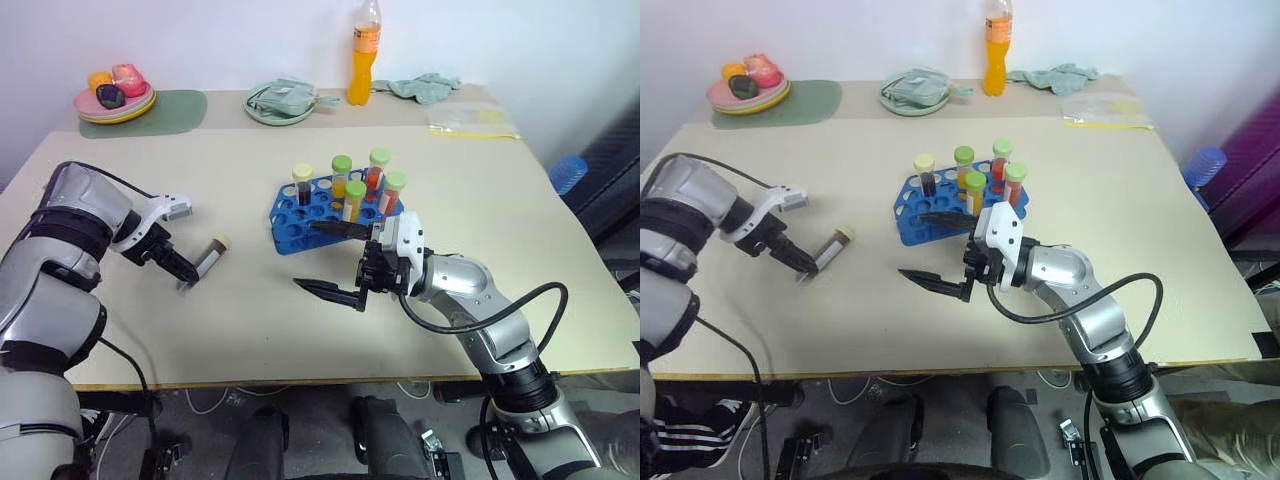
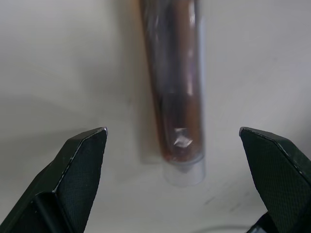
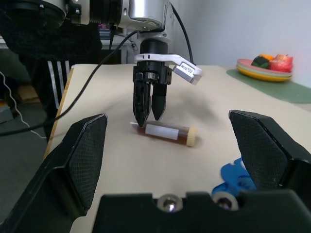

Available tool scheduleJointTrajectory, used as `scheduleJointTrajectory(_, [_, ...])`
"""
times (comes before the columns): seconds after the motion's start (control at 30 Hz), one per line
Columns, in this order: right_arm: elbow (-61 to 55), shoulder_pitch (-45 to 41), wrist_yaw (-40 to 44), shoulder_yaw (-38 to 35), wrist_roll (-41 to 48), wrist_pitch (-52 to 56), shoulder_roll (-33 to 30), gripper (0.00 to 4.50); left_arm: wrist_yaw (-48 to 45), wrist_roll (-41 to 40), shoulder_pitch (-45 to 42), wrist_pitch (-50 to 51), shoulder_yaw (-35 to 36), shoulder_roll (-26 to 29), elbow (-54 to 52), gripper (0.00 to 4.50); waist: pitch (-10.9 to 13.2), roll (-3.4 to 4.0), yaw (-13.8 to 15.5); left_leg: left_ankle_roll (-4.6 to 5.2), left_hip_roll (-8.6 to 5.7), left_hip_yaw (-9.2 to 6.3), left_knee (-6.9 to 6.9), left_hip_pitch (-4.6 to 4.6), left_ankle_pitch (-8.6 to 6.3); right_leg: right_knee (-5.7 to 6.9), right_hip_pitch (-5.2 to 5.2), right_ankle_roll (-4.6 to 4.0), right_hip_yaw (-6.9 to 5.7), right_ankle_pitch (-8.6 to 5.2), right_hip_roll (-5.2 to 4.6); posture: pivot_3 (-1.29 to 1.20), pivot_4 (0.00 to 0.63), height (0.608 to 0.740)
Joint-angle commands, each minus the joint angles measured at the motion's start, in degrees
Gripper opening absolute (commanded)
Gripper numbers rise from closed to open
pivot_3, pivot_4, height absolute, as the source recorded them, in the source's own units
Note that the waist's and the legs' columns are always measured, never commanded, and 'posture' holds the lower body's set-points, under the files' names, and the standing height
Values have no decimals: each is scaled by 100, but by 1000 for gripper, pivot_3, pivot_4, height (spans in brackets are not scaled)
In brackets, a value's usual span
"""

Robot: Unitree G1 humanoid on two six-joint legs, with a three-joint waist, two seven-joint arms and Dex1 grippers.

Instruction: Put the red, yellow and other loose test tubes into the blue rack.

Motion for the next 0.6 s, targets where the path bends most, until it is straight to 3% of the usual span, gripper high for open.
scheduleJointTrajectory(0.03, [-192, 33, -93, -9, -11, -129, 94, 4423, 226, 192, -165, -157, 327, -356, 444, 4500, -1, -2, 31, 0, -1, -1, 2, 1, 0, -1, 4, 1, 0, 0, -1, 0, 150, 740])
scheduleJointTrajectory(0.27, [-357, 218, -131, 9, -53, -123, 80, 4423, 594, 336, -133, -166, 912, -786, 785, 4500, -13, 19, 119, 0, -3, -1, 6, 23, 0, 10, 25, 4, 0, -2, -3, 0, 150, 740])
scheduleJointTrajectory(0.37, [-368, 241, -163, -6, -63, -131, 97, 4500, 576, 421, -89, -133, 1033, -831, 804, 3648, -14, 20, 143, 0, -3, -2, 15, 24, 0, 20, 26, 4, 0, -3, -4, 0, 150, 740])
scheduleJointTrajectory(0.57, [-313, 234, -183, -6, -103, -191, 109, 4500, 375, 513, -74, 11, 1171, -851, 699, 775, -13, 19, 108, 0, -5, -2, 10, 21, 0, 20, 23, 4, 0, -3, -5, 0, 150, 740])
scheduleJointTrajectory(0.6, [-303, 225, -182, -7, -102, -194, 111, 4500, 374, 536, -65, 14, 1189, -840, 681, 754, -13, 19, 105, 0, -5, -2, 10, 21, 0, 21, 22, 4, 0, -3, -5, 0, 150, 740])
